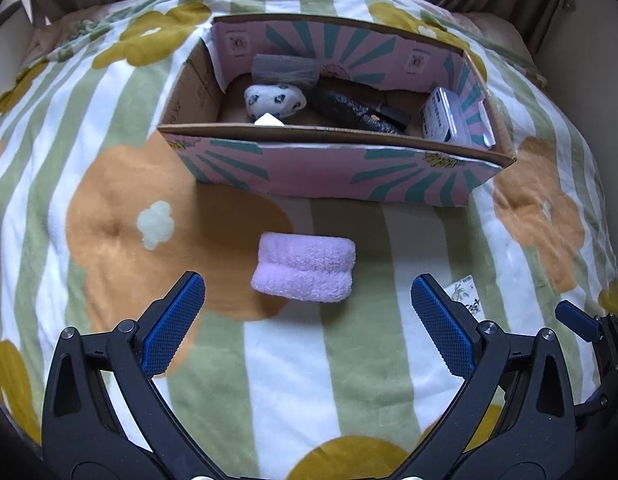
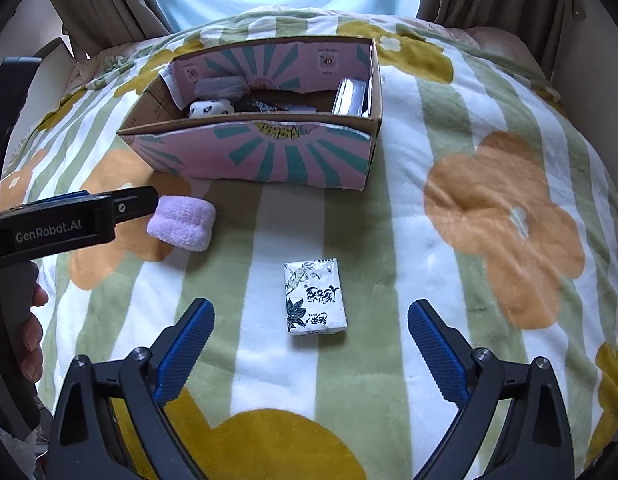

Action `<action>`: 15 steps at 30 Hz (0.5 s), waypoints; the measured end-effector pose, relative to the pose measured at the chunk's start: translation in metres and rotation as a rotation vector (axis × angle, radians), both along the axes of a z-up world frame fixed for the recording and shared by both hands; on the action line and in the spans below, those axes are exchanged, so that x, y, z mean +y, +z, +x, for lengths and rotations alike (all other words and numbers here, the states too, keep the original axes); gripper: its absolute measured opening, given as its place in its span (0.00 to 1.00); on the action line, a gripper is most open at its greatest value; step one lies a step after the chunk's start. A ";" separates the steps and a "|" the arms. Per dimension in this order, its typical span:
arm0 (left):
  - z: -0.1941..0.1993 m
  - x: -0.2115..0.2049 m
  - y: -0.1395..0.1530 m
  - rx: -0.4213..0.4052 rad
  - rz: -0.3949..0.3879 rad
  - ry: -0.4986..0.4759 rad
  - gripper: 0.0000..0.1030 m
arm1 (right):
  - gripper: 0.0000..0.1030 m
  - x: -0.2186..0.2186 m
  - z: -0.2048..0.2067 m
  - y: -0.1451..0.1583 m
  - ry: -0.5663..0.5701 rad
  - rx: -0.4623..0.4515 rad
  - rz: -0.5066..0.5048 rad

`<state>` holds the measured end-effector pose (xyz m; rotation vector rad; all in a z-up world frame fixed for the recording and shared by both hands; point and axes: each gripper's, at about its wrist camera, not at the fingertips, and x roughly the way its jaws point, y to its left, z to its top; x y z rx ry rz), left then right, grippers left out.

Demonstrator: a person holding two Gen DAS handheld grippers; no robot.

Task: Organize objects
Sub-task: 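Lower both tools and grasp the pink towel roll with the left tool while the right grasps the tissue pack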

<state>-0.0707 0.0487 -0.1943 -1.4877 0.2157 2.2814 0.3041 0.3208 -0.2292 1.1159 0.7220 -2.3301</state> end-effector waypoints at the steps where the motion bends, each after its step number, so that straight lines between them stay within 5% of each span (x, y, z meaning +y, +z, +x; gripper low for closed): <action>1: -0.002 0.002 -0.009 -0.006 -0.005 0.001 1.00 | 0.92 0.000 -0.003 -0.007 -0.006 -0.007 0.003; 15: -0.031 0.020 -0.078 -0.059 -0.005 -0.014 0.98 | 0.72 -0.009 -0.040 -0.065 -0.148 -0.077 0.023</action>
